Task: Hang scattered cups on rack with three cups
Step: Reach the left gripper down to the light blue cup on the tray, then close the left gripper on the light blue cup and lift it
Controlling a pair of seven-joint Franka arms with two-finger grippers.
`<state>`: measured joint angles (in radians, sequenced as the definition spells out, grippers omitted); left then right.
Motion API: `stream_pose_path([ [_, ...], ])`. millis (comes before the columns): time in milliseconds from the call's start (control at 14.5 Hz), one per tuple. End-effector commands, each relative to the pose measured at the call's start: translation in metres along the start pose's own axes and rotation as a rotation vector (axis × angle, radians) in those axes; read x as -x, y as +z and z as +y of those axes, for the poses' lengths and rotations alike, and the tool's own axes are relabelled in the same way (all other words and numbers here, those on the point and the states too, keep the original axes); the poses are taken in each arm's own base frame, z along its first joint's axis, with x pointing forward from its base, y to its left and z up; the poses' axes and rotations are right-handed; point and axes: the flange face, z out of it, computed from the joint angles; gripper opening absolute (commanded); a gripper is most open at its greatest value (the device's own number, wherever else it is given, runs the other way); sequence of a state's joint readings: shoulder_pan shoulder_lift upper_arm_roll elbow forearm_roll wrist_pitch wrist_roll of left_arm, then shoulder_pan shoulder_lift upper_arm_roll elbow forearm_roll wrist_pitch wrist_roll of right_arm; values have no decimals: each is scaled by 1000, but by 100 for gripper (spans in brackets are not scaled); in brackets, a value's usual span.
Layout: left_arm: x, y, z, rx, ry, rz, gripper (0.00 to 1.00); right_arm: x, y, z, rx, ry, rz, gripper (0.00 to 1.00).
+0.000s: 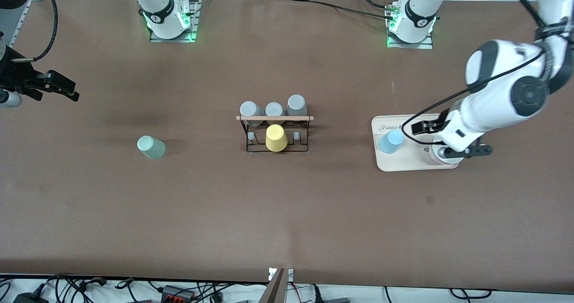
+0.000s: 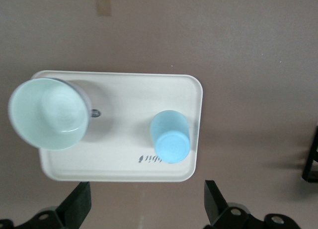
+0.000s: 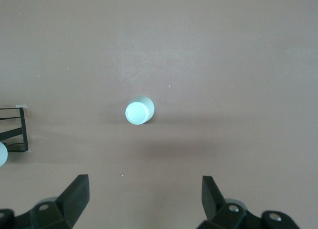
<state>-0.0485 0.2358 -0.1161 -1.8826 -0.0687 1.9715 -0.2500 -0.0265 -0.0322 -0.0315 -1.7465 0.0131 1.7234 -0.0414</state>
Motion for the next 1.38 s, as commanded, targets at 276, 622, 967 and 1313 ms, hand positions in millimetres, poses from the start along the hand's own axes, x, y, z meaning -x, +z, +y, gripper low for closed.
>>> stream_pose_path([
  [276, 17, 114, 23, 25, -21, 8, 100, 2, -2, 2, 11, -12, -7, 100],
  [622, 25, 148, 25, 13, -5, 0, 100, 2, -2, 2, 11, -12, -8, 100],
  [967, 21, 152, 23, 17, -9, 18, 93, 1, -1, 1, 11, -14, -8, 100],
  [1313, 20, 151, 21, 13, -4, 12, 62, 1, -1, 1, 11, -12, -8, 100],
])
